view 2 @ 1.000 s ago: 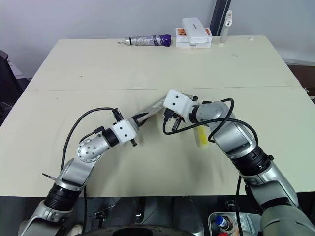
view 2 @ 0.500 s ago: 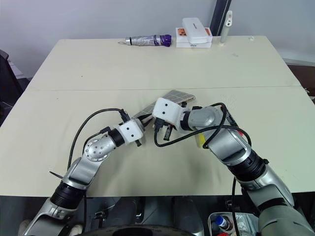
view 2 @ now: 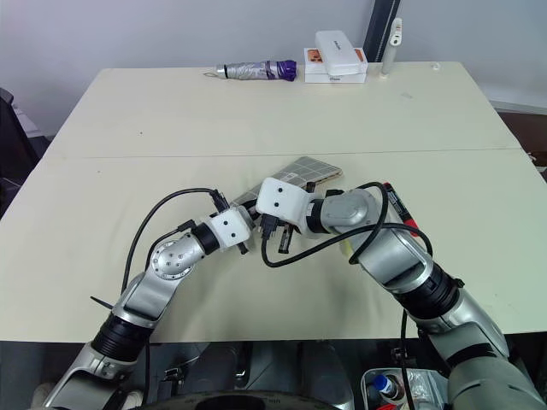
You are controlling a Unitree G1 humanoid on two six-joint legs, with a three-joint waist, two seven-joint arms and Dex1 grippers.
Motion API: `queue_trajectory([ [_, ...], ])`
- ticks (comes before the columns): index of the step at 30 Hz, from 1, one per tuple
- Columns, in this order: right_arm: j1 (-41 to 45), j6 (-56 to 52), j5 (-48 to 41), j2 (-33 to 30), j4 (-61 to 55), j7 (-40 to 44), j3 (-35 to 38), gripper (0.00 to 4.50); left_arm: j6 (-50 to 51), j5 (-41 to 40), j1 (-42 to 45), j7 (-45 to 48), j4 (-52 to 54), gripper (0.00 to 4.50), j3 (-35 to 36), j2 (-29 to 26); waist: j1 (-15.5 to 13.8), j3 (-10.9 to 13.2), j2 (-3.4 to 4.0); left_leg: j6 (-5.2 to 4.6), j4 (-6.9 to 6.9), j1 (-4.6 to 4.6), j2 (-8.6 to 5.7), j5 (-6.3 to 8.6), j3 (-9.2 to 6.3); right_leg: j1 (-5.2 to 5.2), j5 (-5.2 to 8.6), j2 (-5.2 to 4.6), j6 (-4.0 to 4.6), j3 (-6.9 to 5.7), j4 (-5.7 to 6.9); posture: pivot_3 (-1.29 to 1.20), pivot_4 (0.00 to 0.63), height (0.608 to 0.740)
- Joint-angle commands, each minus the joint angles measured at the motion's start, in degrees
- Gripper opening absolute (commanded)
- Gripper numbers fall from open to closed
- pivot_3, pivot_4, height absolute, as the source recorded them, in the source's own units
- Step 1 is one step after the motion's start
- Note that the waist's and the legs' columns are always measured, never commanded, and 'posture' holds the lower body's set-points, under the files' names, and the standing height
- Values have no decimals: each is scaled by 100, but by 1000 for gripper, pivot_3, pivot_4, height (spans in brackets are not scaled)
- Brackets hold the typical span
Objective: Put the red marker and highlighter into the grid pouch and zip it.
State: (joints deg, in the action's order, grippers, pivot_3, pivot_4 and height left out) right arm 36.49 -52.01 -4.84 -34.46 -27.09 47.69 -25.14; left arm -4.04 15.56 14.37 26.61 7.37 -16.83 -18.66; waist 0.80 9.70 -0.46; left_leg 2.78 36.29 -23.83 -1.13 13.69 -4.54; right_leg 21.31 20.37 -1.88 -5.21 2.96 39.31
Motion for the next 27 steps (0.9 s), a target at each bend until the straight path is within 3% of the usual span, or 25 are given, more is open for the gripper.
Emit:
queue_trajectory([
  [1, 125, -22, -305, -51, -260, 79, 532, 1906, -102, -253, 76, 47, 137, 0, 202, -44, -1, 0, 0, 0, 0, 0, 0, 0, 0, 0, 0, 0, 0, 0, 0, 0, 150, 740],
  [6, -60, 191, -593, -515, -345, 186, 1289, 4447, 4, -834, 107, 243, 200, 0, 517, -64, -12, 0, 0, 0, 0, 0, 0, 0, 0, -1, 0, -2, 0, 0, 0, 0, 150, 740],
  [11, -507, 416, -778, -993, -130, 275, 2035, 4447, 170, -1456, 155, 610, 246, 0, 814, -216, -15, 0, -1, 0, 2, 0, -1, 0, 0, -6, 0, -4, 0, -2, -3, 0, 150, 740],
  [14, -806, 392, -1008, -1180, -46, 356, 2421, 3653, 213, -1644, 216, 770, 185, 0, 906, -347, 0, 0, 0, 0, 1, 1, 0, 0, 0, -6, 0, -1, 0, -2, -3, 0, 150, 740],
  [21, -1487, 374, -973, -1383, 151, 2, 2897, 82, 211, -1758, 332, 874, 37, 0, 976, -477, -10, 0, -1, -1, 3, 0, 1, 0, 1, -8, 0, 1, 0, -1, -3, 0, 150, 740],
  [23, -1600, 143, -1055, -1354, 320, -127, 3042, 32, 172, -1729, 342, 897, 11, 0, 955, -521, -10, 0, -1, -1, 3, 0, 1, 0, 1, -9, 0, 1, 0, -1, -3, 0, 150, 740],
  [27, -1865, -559, -1281, -1151, 275, -470, 3255, 1367, -147, -1474, 394, 893, -201, 0, 849, -624, -10, 0, -1, 0, 2, 1, 1, 0, 0, -10, 0, 2, 0, -1, -3, 0, 150, 740],
])
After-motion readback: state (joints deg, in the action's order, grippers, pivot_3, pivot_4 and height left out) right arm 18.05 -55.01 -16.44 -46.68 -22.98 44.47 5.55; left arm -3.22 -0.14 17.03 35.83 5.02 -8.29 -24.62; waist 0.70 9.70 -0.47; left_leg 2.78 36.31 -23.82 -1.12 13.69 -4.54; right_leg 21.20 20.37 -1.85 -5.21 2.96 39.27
